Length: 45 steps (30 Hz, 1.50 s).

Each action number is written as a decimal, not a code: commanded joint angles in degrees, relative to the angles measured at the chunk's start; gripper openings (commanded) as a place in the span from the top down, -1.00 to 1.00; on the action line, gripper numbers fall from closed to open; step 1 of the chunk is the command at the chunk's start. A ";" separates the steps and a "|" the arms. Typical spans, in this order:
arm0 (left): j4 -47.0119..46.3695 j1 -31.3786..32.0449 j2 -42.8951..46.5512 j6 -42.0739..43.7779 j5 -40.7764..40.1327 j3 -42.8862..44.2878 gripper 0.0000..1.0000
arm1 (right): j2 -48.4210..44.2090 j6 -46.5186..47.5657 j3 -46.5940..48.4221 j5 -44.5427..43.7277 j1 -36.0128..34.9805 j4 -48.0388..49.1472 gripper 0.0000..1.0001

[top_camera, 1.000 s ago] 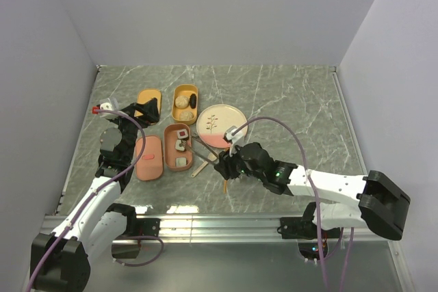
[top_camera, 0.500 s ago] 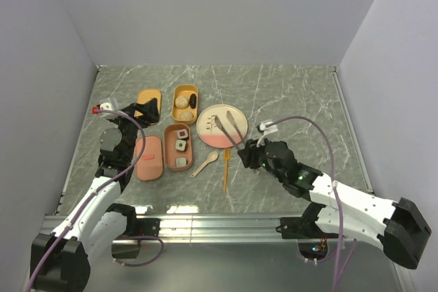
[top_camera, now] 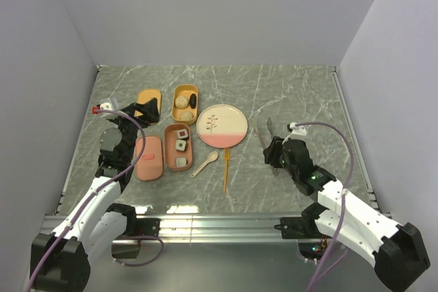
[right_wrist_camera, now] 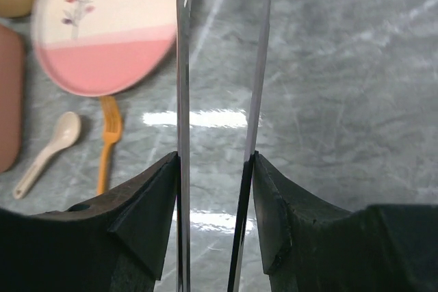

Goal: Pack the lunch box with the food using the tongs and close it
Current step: Put down the clamp

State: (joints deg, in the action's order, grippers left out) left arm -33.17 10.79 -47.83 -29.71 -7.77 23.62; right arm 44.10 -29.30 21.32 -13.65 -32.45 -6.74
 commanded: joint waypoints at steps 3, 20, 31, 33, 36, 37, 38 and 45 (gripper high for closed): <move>-2.25 -0.33 0.55 -0.61 0.39 -0.50 -0.99 | 3.45 -2.60 0.04 3.10 4.22 0.06 -0.07; -2.16 -0.42 0.37 -0.34 0.04 -0.33 -0.99 | 21.55 0.47 8.38 11.09 12.49 1.03 -0.13; -2.08 -0.68 0.20 -0.26 -0.58 -0.24 -0.99 | 36.31 4.07 19.98 12.68 14.34 -0.55 -0.14; -2.16 -0.77 0.11 -0.17 -0.49 -0.24 -0.99 | 37.98 4.51 21.65 13.12 14.78 -0.64 -0.15; -2.16 -0.85 -0.15 -0.26 -0.40 -0.15 -0.99 | 40.80 4.95 23.76 12.86 14.96 -1.08 -0.15; -2.16 -0.85 -0.15 -0.17 -0.49 -0.15 -0.99 | 41.85 5.04 24.20 13.03 14.96 -1.08 -0.15; -2.16 -0.85 -0.24 -0.17 -0.49 -0.15 -0.99 | 42.47 5.13 24.55 13.03 14.96 -1.08 -0.15; -2.16 -0.94 -0.15 -0.26 -0.32 -0.24 -0.99 | 45.46 5.48 26.49 11.63 14.96 -1.17 -0.29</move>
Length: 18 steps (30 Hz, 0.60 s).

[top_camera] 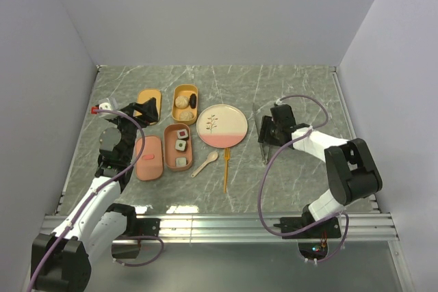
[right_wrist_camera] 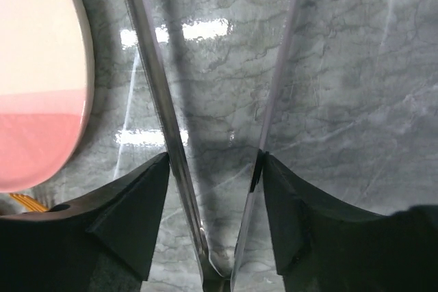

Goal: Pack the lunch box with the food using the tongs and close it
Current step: Put down the clamp

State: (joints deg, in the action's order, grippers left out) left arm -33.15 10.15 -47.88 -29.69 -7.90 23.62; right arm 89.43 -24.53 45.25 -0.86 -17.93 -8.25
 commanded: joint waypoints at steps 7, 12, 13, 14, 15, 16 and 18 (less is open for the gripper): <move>-2.19 -0.31 0.06 -0.45 0.08 -0.33 -0.99 | -2.32 0.72 1.24 -1.95 0.53 0.52 -0.48; -2.19 -0.31 -0.02 -0.37 -0.01 -0.33 -0.99 | -7.41 0.89 -0.69 -3.09 0.18 1.04 -0.50; -2.27 -0.31 -0.02 -0.45 -0.01 -0.33 -0.99 | -8.82 0.89 -1.56 -3.44 0.01 1.30 -0.51; -2.36 -0.31 -0.11 -0.37 -0.01 -0.33 -0.99 | -11.62 0.98 -2.01 -4.14 -0.34 1.31 -0.50; -2.36 -0.31 -0.28 -0.28 -0.01 -0.33 -0.99 | -13.30 1.15 -2.36 -4.67 -0.61 1.31 -0.50; -2.36 -0.31 -0.20 -0.19 -0.01 -0.33 -0.99 | -16.45 1.50 -3.23 -5.54 -0.96 1.48 -0.51; -2.36 -0.31 -0.64 -0.02 0.17 -0.15 -0.99 | -19.54 1.68 -3.94 -5.55 -2.10 1.48 -0.50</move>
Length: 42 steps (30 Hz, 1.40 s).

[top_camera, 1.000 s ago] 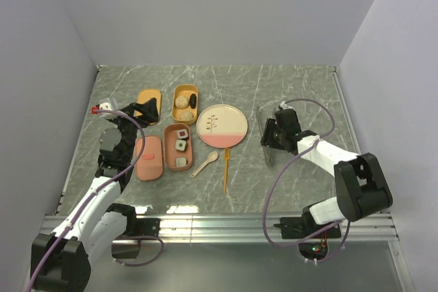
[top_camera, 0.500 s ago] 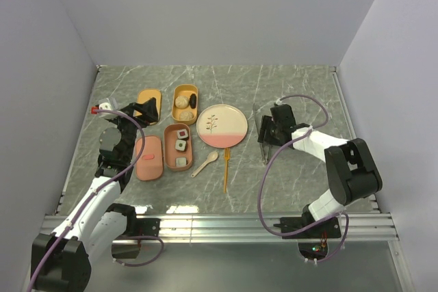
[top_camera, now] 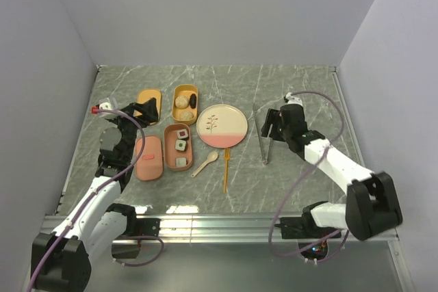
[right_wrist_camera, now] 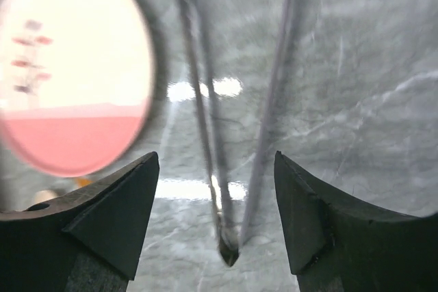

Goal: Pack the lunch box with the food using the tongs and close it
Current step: Put down the clamp, then pick up a utensil with the right arm

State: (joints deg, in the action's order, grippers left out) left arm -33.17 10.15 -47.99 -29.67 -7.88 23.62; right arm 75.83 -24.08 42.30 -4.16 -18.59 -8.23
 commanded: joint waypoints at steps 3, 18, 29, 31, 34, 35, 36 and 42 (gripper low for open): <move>-2.17 -0.31 -1.23 0.14 0.67 0.29 -0.99 | -10.43 1.31 -1.96 -1.64 -4.60 2.25 -0.42; -1.46 -0.31 -1.85 0.23 0.93 0.82 -0.99 | 0.98 -8.00 -2.40 -6.56 -26.32 9.45 -0.12; -1.11 -0.31 -3.69 0.32 1.29 1.61 -0.99 | 11.09 -10.73 0.76 -4.71 -31.07 10.34 -0.01; -1.11 -0.31 -3.60 0.23 1.29 1.52 -0.99 | 12.40 -11.08 1.38 -4.80 -31.77 9.64 0.00; -1.02 -0.31 -3.43 0.31 1.29 1.52 -0.99 | 13.90 -11.17 2.25 -4.71 -32.47 8.85 0.04; -1.02 -0.31 -3.43 0.23 1.29 1.52 -0.99 | 14.16 -11.26 2.43 -4.63 -32.56 8.67 0.05; -0.93 -0.31 -3.34 0.23 1.29 1.52 -0.99 | 14.52 -11.26 2.78 -4.54 -32.65 8.58 0.06; -0.93 -0.31 -3.43 0.23 1.46 1.52 -0.99 | 17.15 -11.78 4.89 -6.29 -33.27 4.46 0.18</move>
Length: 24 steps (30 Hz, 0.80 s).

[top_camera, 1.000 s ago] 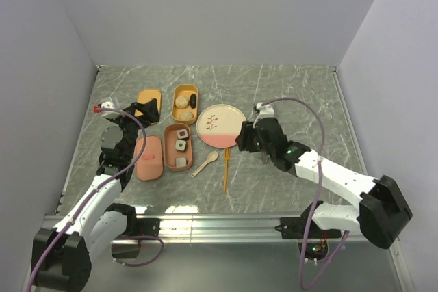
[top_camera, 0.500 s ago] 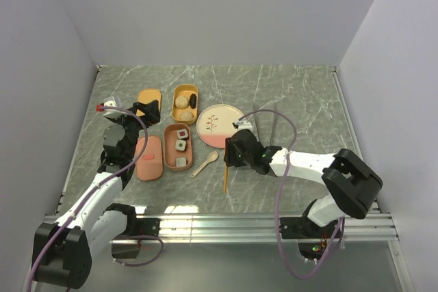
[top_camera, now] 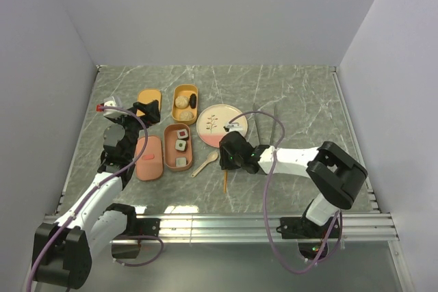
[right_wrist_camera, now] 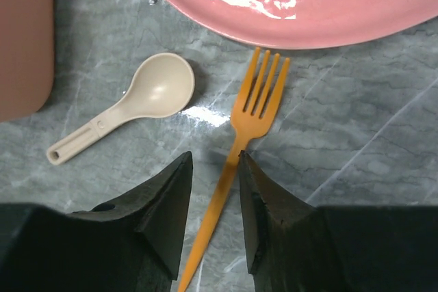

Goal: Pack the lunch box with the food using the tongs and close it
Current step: Pick up a utensil with the right arm

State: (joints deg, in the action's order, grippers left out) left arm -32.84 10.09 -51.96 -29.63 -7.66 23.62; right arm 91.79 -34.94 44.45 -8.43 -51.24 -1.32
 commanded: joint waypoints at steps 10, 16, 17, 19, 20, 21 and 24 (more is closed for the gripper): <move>-1.17 -0.24 1.25 0.18 1.07 1.34 -0.99 | 3.04 -1.89 3.98 -3.88 -2.02 -5.18 0.33; -1.09 -0.24 1.69 0.18 0.81 1.17 -0.99 | 4.89 -1.36 5.74 -3.79 -2.46 -6.59 0.76; -1.17 -0.24 1.60 0.27 0.72 1.17 -0.99 | 4.72 -1.10 6.00 -4.05 -2.46 -6.67 0.78; -1.09 -0.24 1.52 0.18 0.81 1.26 -0.99 | 4.10 -0.57 6.53 -4.67 -2.46 -7.20 0.82; -1.09 -0.24 1.52 0.27 0.81 1.26 -0.99 | 3.58 -0.31 6.70 -5.02 -2.46 -7.90 0.84; -1.09 -0.24 1.34 0.27 0.81 1.26 -0.99 | 3.23 -0.04 7.05 -5.80 -2.46 -8.25 0.87; -1.09 -0.24 1.34 0.10 0.81 1.26 -0.99 | 1.82 1.10 8.81 -6.78 -2.46 -9.31 0.91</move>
State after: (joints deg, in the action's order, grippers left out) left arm -32.67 10.09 -51.44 -29.65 -7.35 23.62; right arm 95.83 -35.40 50.09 -12.14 -53.28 -8.25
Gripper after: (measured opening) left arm 0.994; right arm 0.132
